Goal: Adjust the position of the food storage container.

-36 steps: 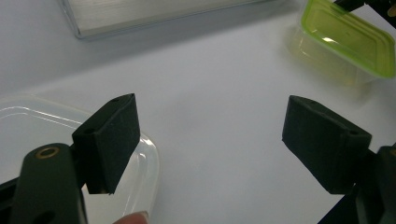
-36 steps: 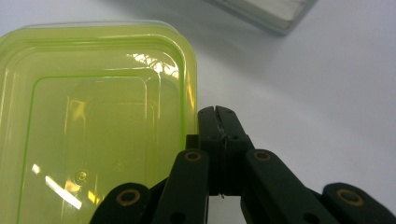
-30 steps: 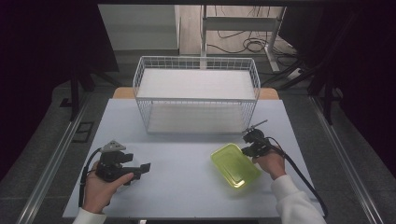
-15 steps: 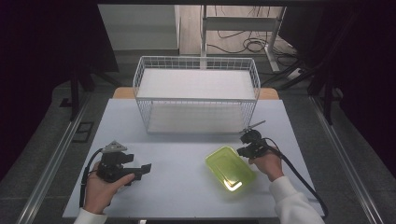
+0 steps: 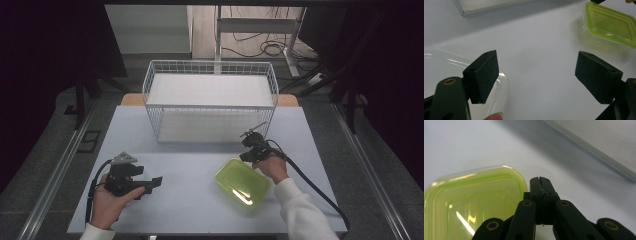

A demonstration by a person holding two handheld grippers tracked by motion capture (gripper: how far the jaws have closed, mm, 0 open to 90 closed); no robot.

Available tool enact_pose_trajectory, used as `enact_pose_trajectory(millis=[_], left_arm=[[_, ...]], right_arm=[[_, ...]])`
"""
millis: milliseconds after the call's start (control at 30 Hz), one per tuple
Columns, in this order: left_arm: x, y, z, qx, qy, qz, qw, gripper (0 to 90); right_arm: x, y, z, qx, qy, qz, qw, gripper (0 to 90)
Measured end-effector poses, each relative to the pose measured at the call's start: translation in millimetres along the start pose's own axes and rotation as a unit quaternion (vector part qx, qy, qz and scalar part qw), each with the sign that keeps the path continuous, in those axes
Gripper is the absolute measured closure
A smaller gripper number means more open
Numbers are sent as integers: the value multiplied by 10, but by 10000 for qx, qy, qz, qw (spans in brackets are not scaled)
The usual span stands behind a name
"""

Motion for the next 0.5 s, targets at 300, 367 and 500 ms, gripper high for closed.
enact_pose_trajectory(millis=[300, 367, 500], left_arm=[[3, 5, 3, 35, -9, 4, 10000, 191], [1, 1, 2, 30, -5, -6, 10000, 191], [-2, -6, -6, 21, -4, -5, 10000, 191]], right_arm=[[247, 174, -404, -491, 243, -182, 9983, 892], [313, 194, -504, -614, 333, -222, 9973, 892], [329, 214, -569, -705, 366, -203, 9966, 892]])
Point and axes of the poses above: each handheld gripper's, and its own axes: x roughly forward along the jaws, y roughly out of its top, z roughly to its right, the point moved 2 cm from there along x, roughly forward along the jaws, and after that the axes turned 12 degrees about y, right-handed, at the moved point
